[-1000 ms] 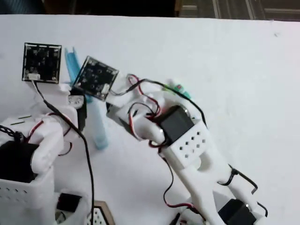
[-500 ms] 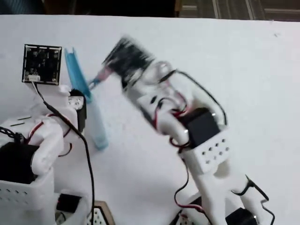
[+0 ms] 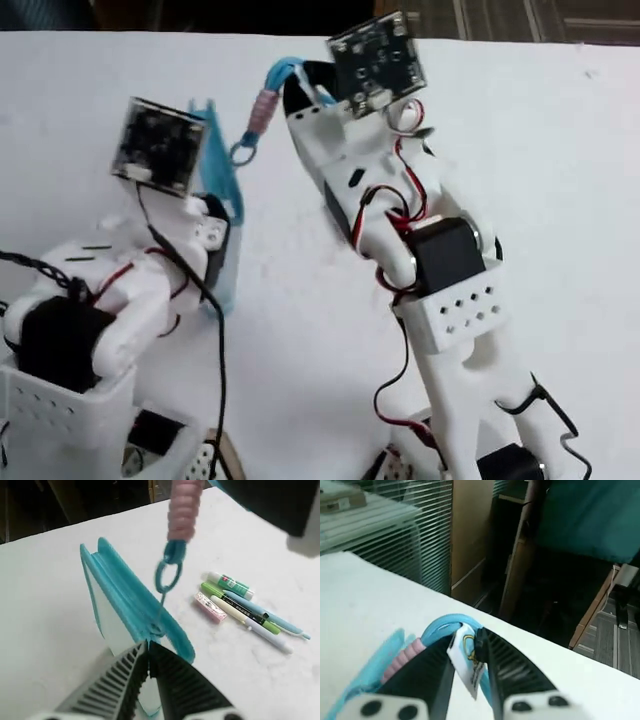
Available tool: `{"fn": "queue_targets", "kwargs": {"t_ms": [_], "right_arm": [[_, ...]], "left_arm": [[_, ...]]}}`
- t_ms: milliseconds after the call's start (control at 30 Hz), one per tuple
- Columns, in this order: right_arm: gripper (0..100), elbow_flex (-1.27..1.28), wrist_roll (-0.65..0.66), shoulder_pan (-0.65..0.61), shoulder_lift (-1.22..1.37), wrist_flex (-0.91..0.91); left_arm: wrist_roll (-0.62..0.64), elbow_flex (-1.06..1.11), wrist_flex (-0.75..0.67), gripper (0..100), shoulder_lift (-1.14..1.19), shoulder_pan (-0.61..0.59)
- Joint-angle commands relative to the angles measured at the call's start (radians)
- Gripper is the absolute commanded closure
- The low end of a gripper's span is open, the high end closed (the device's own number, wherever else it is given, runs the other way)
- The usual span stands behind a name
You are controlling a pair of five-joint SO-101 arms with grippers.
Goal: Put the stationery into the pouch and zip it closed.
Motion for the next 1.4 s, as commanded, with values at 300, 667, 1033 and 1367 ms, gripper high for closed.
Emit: {"fn": "queue_targets", "kwargs": {"t_ms": [300,667,1033,1367], "right_arm": [[98.1,-0.026,-0.120,0.148,-0.033,-0.107],[98.1,-0.086,-0.114,0.274,-0.013,-0.097],[98.1,-0.087,-0.061,0.271,-0.004,-0.022],[98.1,-0.133,-0.012,0.134,-0.104,-0.028]], "left_arm": [[-0.146,-0.075,0.227,98,0.018,0.012],[-0.170,-0.230,0.233,98,0.018,-0.139],[-0.173,-0.230,0.233,98,0.018,-0.147],[0.032,-0.244,0.227,98,0.018,-0.328]]}}
